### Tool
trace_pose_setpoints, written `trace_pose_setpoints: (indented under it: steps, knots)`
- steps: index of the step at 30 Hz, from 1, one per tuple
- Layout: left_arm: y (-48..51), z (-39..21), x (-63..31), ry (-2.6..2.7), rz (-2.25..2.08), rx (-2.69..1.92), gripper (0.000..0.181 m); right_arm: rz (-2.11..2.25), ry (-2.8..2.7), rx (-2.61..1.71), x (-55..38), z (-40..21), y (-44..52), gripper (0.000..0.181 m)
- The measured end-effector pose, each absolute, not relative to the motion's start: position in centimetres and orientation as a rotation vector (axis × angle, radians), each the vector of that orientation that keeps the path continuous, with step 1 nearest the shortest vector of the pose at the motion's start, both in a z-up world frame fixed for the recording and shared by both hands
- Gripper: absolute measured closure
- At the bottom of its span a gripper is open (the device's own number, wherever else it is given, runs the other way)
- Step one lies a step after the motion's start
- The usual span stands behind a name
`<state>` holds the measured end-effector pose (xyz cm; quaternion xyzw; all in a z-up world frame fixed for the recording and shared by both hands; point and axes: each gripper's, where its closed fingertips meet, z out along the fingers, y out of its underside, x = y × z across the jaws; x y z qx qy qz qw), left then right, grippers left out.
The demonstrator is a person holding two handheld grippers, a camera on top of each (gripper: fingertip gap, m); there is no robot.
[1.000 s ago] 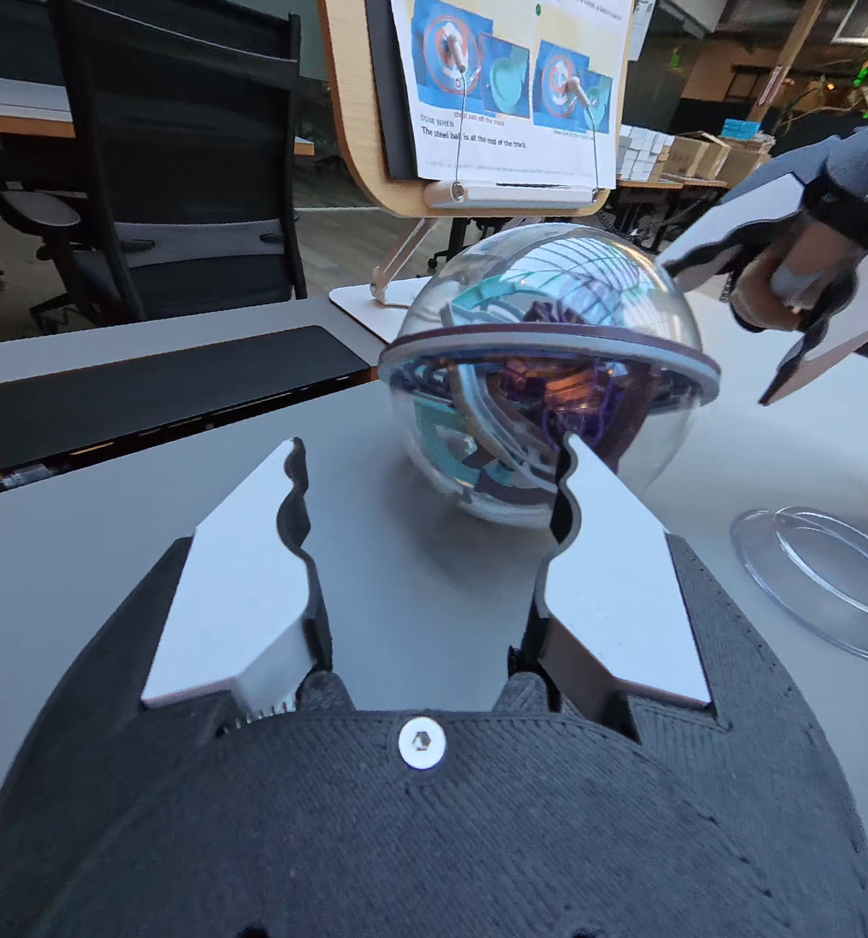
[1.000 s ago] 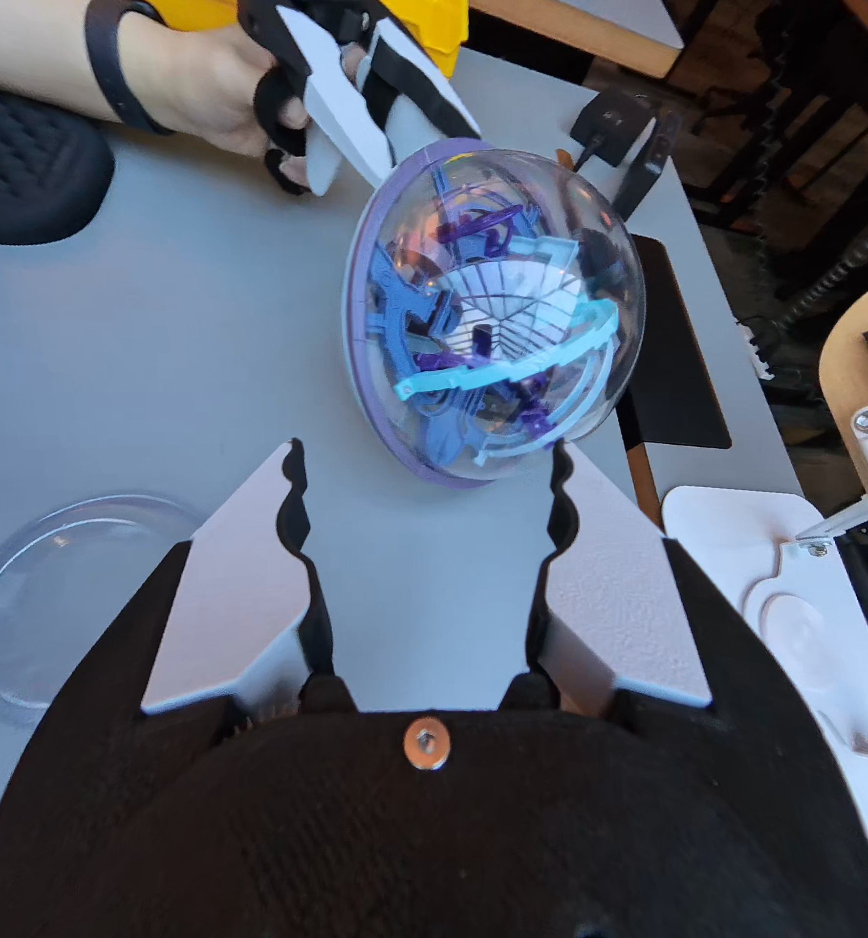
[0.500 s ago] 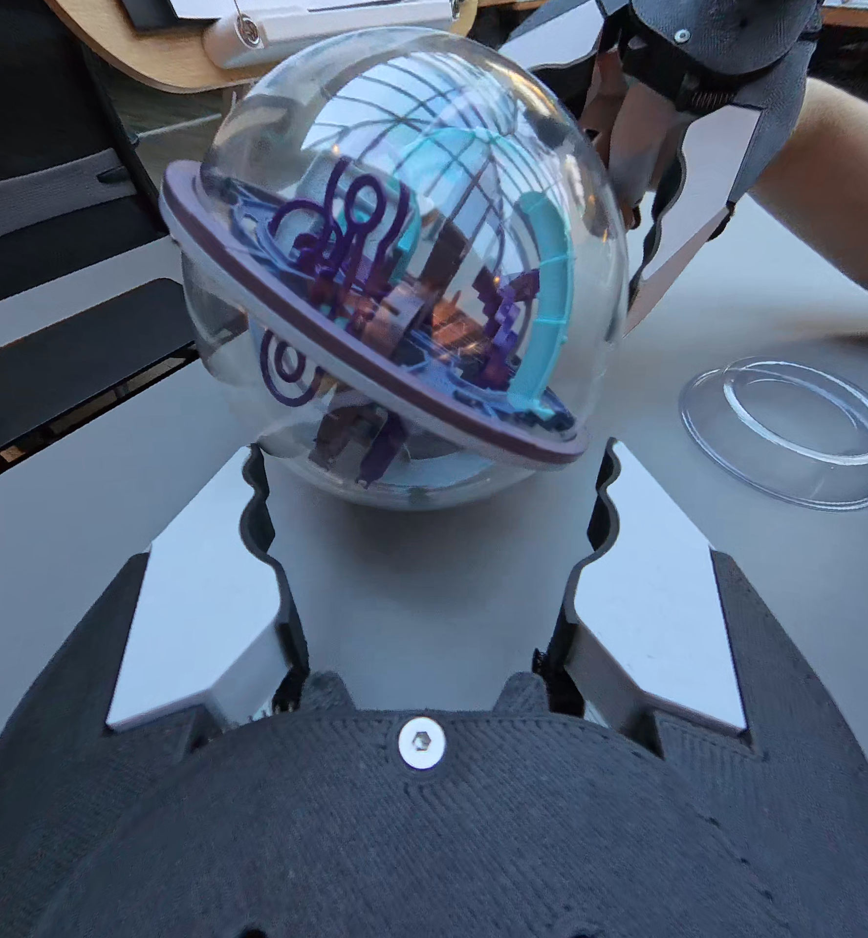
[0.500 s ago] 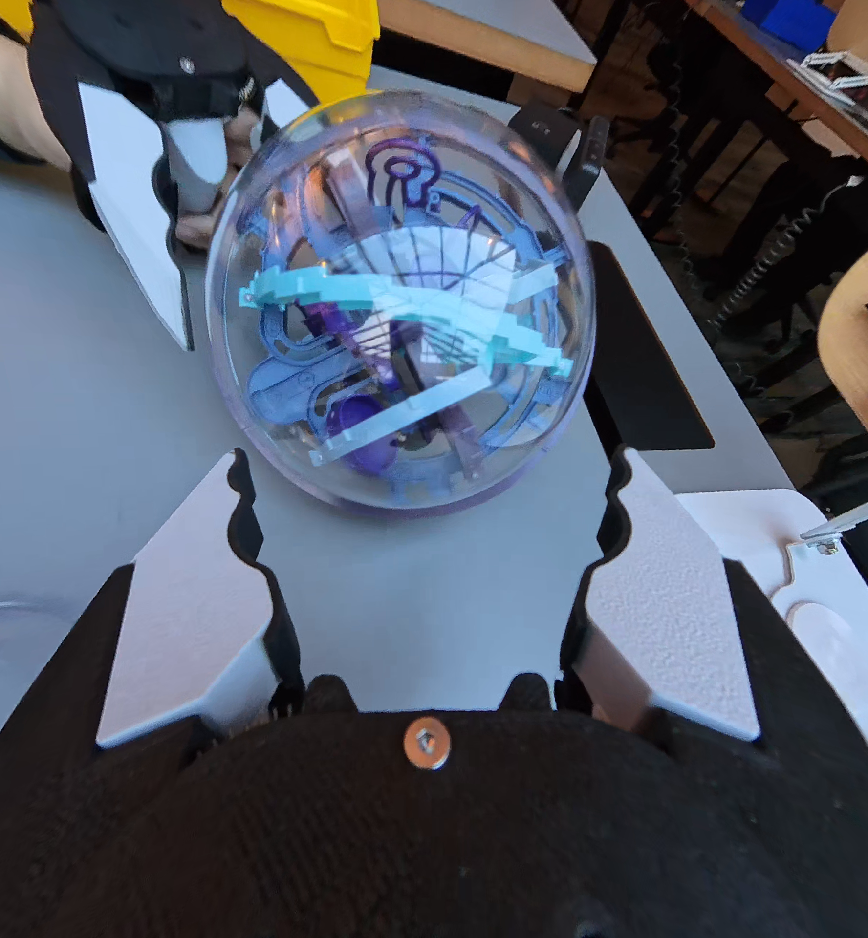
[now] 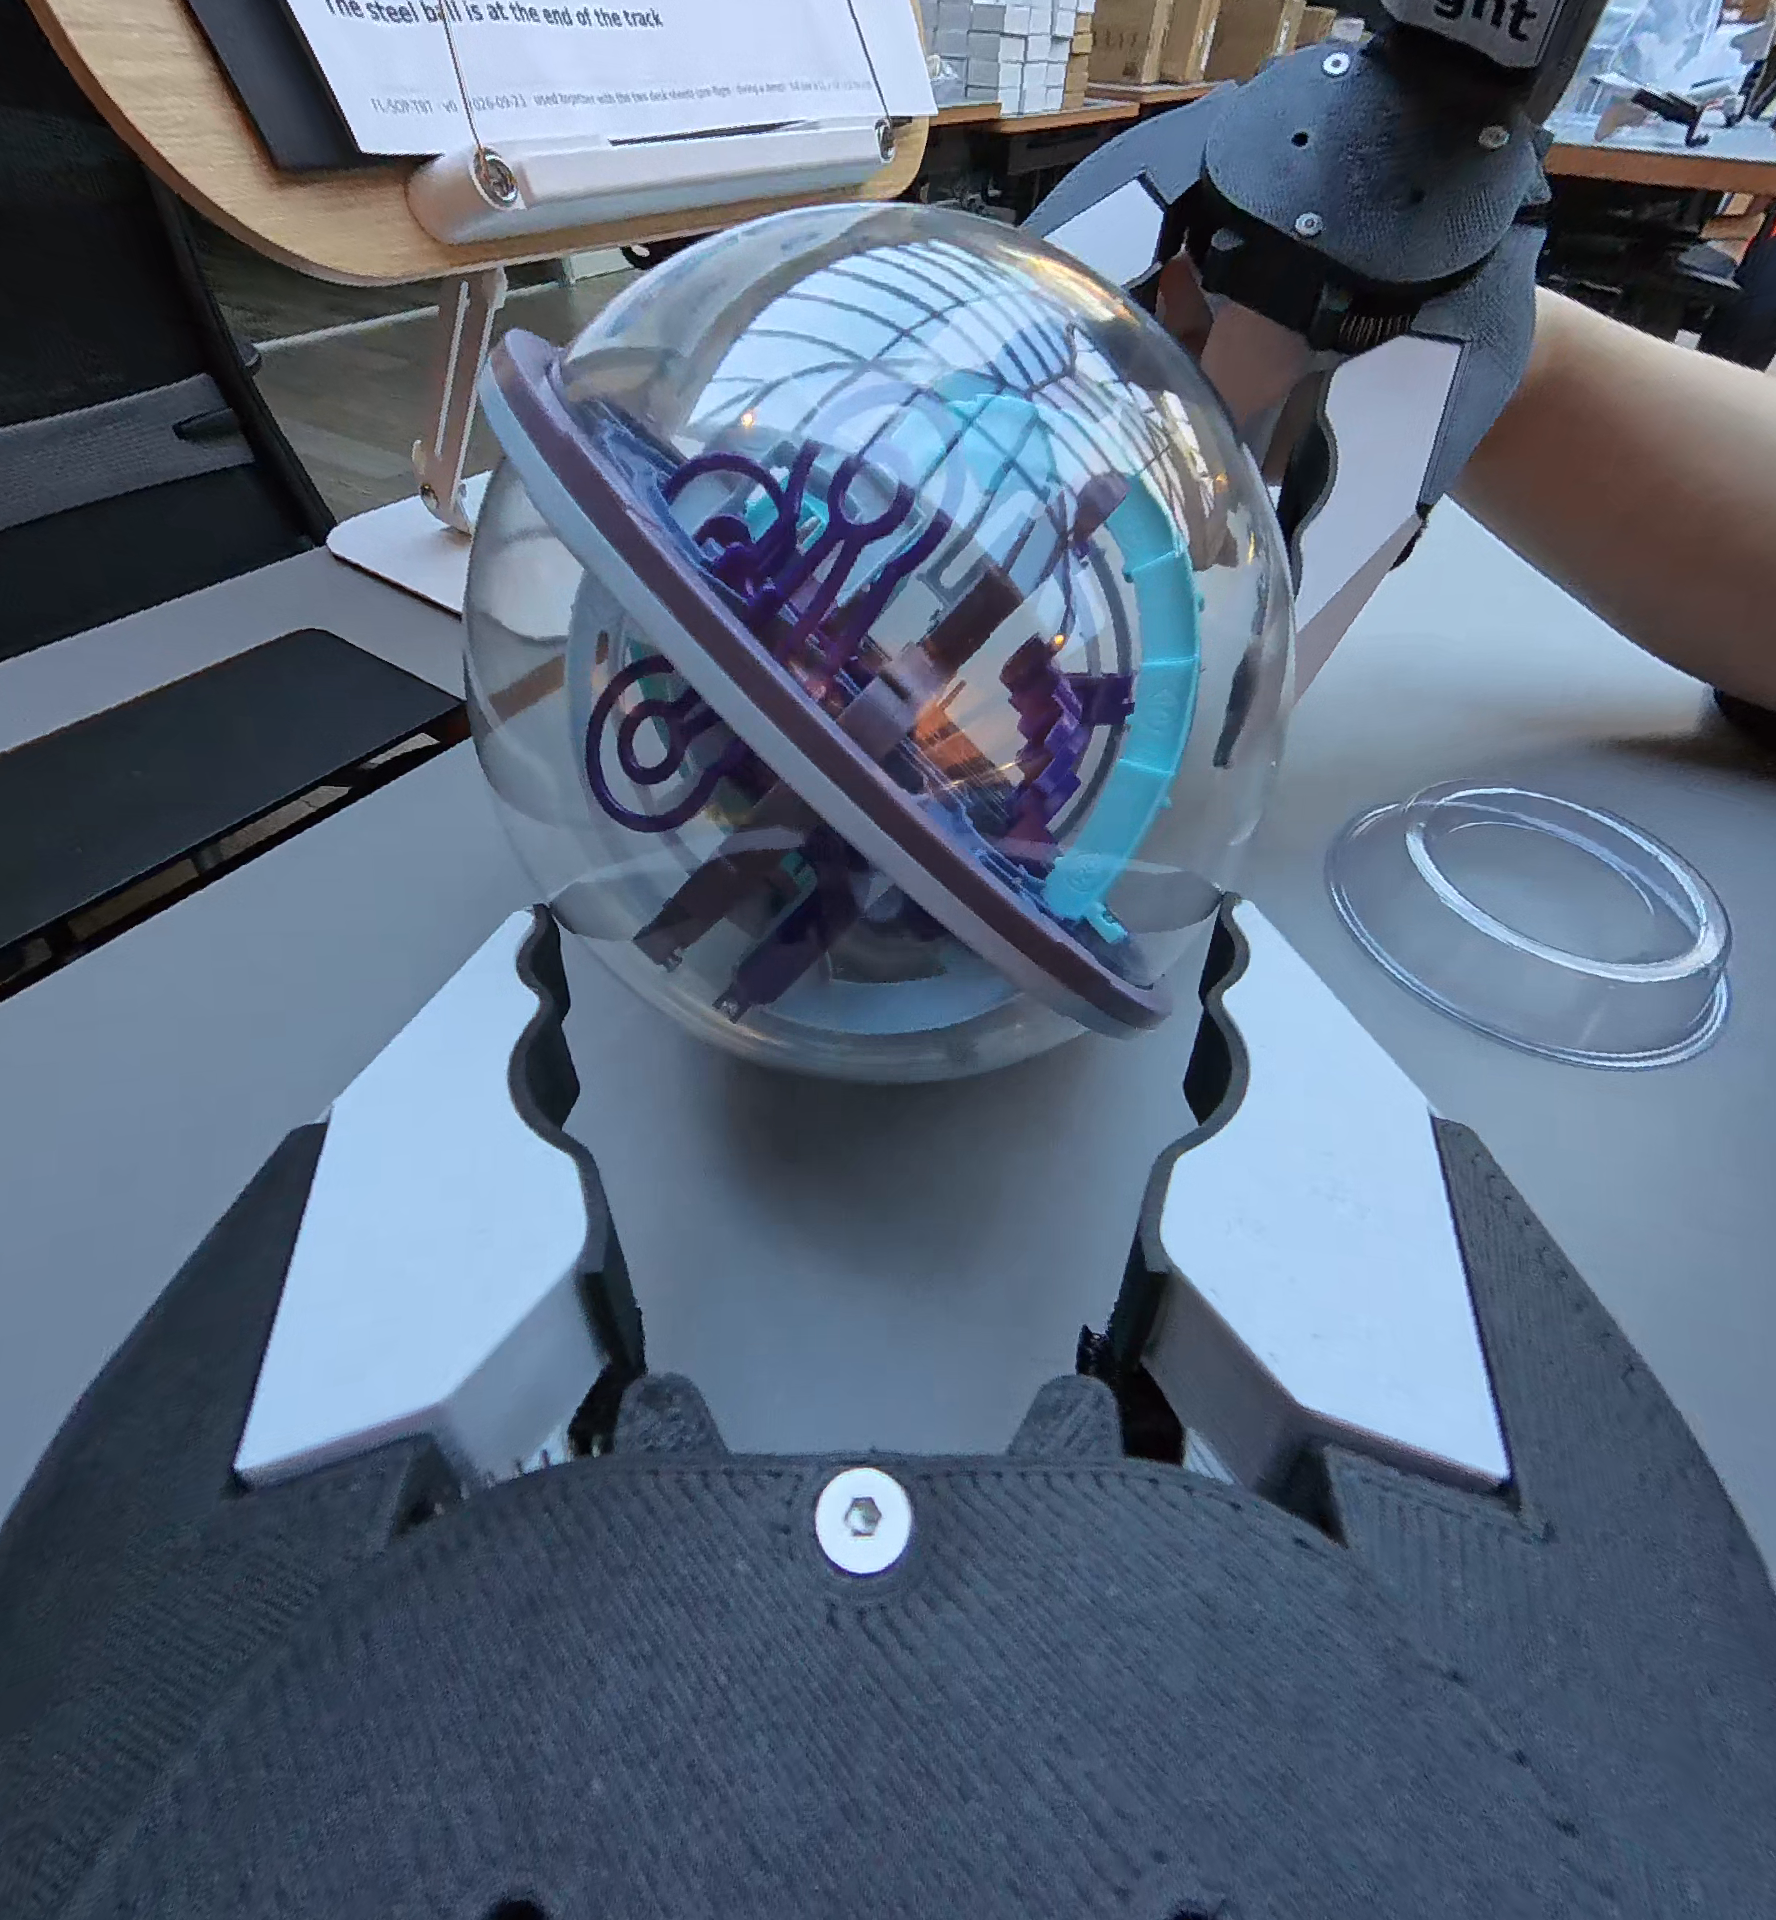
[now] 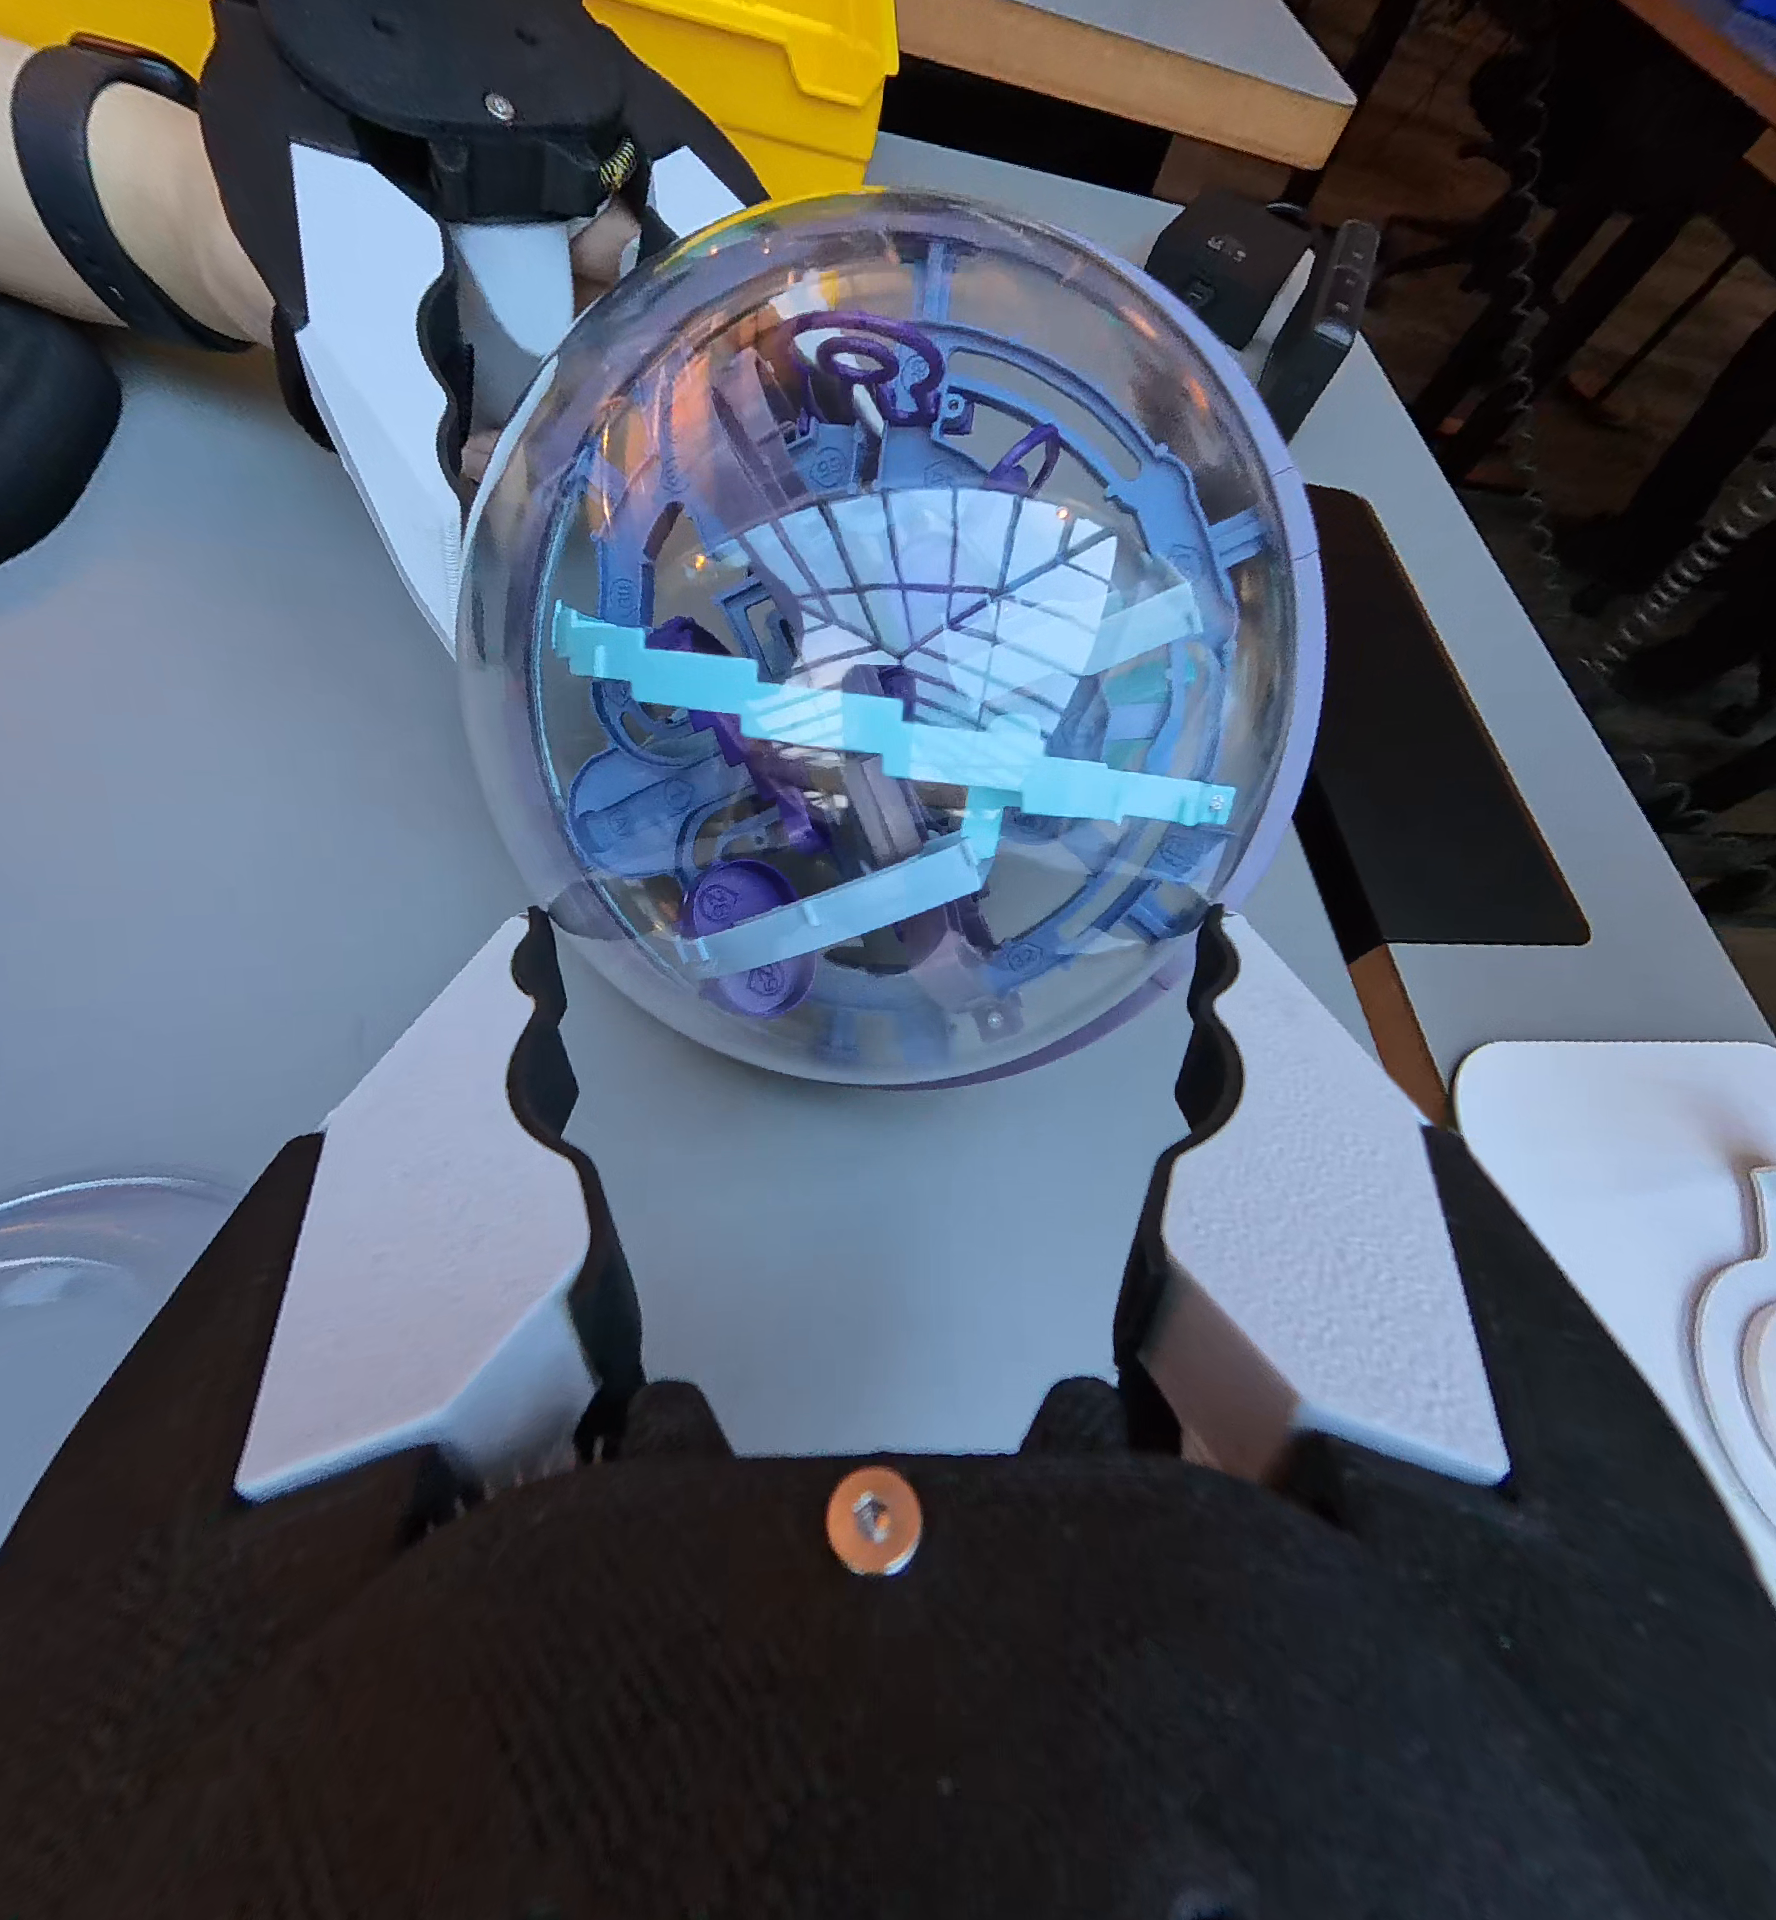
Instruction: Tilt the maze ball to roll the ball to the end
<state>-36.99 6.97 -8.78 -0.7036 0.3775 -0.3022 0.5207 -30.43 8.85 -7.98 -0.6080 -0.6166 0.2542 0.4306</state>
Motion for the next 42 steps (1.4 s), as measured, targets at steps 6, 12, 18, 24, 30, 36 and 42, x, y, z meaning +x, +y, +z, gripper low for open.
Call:
trace_pose_setpoints:
  steps: [6,12,18,24,30,36,42]
  knots:
    - [6.6,-8.8,-36.8,0.936,-0.729,-1.679,0.061,0.689,-1.561,-1.538,-29.8,-7.7,8.3,0.063]
    - [6.2,-9.5,-36.6,0.957,-0.779,-1.72,0.062,0.761,-1.537,-1.548,-29.3,-7.1,8.2,0.07]
    - [6.4,-7.5,-36.6,0.861,-0.874,-1.738,0.06,1.023,-1.36,-1.697,-30.3,-8.9,9.2,0.028]
    - [6.5,-10.7,-36.3,0.966,-0.798,-1.893,0.067,1.333,-1.293,-1.846,-32.0,-10.8,7.9,0.031]
    - [7.0,-10.3,-37.1,0.831,-0.951,-1.976,0.074,1.484,-1.139,-1.804,-32.4,-10.0,9.0,0.046]
    - [7.5,-9.6,-36.0,0.695,-1.109,-2.008,0.06,1.523,-1.0,-1.747,-32.2,-8.0,10.0,0.049]
    - [7.9,-1.3,-33.5,0.596,-1.114,-1.8,0.046,1.336,-1.002,-1.501,-30.6,0.1,9.7,0.049]
